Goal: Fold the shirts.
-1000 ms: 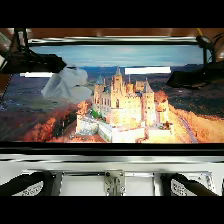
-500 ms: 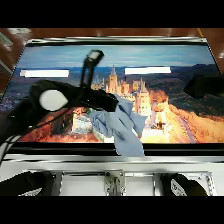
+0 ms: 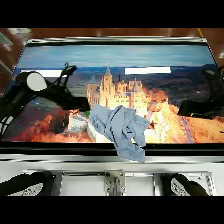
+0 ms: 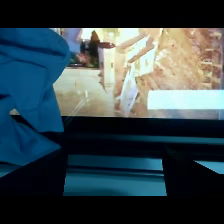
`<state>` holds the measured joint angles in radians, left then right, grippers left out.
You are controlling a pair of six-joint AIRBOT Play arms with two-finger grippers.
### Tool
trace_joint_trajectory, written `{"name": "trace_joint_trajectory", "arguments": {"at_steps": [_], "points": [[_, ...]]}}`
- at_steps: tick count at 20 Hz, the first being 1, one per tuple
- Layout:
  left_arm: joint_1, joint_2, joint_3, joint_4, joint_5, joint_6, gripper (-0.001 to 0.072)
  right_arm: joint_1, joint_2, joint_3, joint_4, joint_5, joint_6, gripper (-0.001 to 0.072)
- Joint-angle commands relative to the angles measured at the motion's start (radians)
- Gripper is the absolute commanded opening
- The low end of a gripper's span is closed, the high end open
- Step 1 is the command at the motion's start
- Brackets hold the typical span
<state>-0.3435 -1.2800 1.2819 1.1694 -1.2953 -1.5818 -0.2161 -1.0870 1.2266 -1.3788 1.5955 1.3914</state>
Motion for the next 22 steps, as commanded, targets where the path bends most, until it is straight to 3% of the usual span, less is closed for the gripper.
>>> {"name": "trace_joint_trajectory", "arguments": {"at_steps": [1, 4, 7, 12, 14, 17, 18, 19, 20, 22], "points": [[0.176, 0.070, -0.275, -0.107, -0.052, 0.053, 0.0718, -0.110, -0.092, -0.179, 0.245, -0.039, -0.059, 0.0688], [0.188, 0.060, -0.514, -0.324, 0.151, 0.117, 0.0717, -0.137, -0.182, -0.249, 0.351, -0.077, -0.077, 0.0688], [0.131, 0.007, -0.593, -0.520, 0.352, 0.180, 0.0717, -0.106, -0.253, -0.254, 0.361, -0.134, -0.065, 0.0688], [0.009, -0.140, -0.556, -0.625, 0.481, 0.183, 0.0709, -0.046, -0.314, -0.254, 0.352, -0.230, -0.057, 0.0689], [-0.028, -0.172, -0.530, -0.639, 0.539, 0.183, 0.0596, -0.040, -0.333, -0.255, 0.358, -0.244, -0.034, 0.0688], [-0.057, -0.220, -0.477, -0.639, 0.573, 0.182, 0.0589, -0.003, -0.367, -0.255, 0.360, -0.261, -0.024, 0.0689], [-0.061, -0.235, -0.462, -0.639, 0.569, 0.183, 0.0475, 0.015, -0.381, -0.255, 0.360, -0.273, -0.023, 0.0688], [-0.061, -0.241, -0.452, -0.639, 0.570, 0.183, 0.0217, 0.035, -0.395, -0.255, 0.360, -0.288, -0.019, 0.0689], [-0.061, -0.240, -0.445, -0.639, 0.570, 0.188, 0.0078, 0.058, -0.413, -0.255, 0.361, -0.311, -0.006, 0.0688], [-0.060, -0.238, -0.425, -0.639, 0.554, 0.231, 0.0042, 0.101, -0.449, -0.255, 0.362, -0.367, 0.026, 0.0689]]}}
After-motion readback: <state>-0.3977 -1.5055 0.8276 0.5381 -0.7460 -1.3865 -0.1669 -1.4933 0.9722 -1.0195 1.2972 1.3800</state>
